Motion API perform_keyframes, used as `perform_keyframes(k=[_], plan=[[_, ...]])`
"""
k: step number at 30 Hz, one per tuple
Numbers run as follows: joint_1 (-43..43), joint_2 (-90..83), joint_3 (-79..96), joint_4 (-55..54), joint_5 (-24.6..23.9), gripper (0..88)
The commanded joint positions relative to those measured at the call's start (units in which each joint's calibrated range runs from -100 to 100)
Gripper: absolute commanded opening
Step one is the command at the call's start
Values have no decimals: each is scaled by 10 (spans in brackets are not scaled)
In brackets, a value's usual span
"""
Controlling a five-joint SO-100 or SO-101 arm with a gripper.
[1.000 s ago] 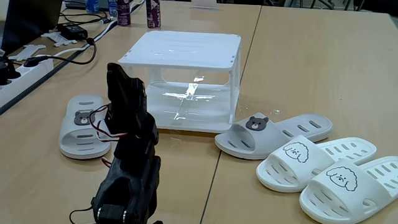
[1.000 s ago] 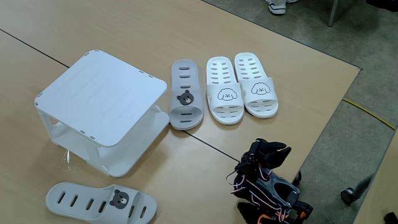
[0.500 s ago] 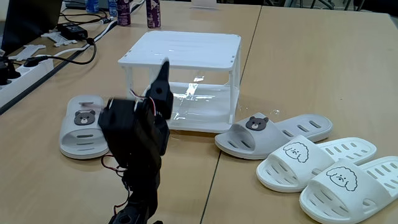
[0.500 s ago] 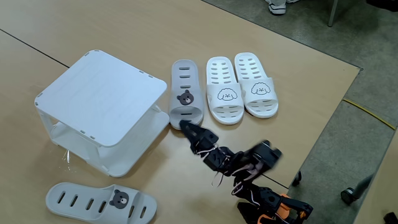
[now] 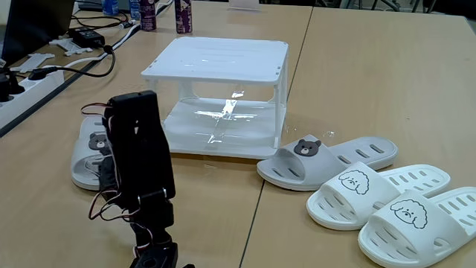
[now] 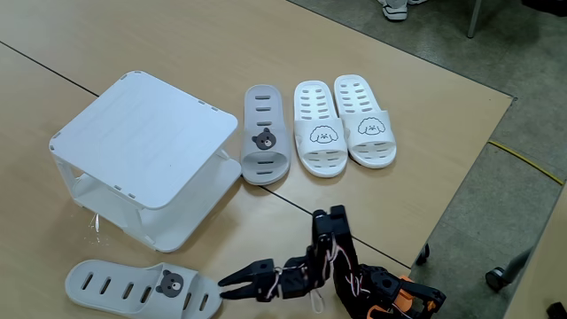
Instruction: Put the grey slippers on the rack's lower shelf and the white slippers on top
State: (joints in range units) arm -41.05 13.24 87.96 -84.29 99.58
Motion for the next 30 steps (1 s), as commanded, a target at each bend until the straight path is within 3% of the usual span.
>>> perform_keyframes(k=[1,6,30], plan=[[-4,41,-120,2,4,154],[-2,63,-225,81,4,268],[39,277,-568,141,4,271]])
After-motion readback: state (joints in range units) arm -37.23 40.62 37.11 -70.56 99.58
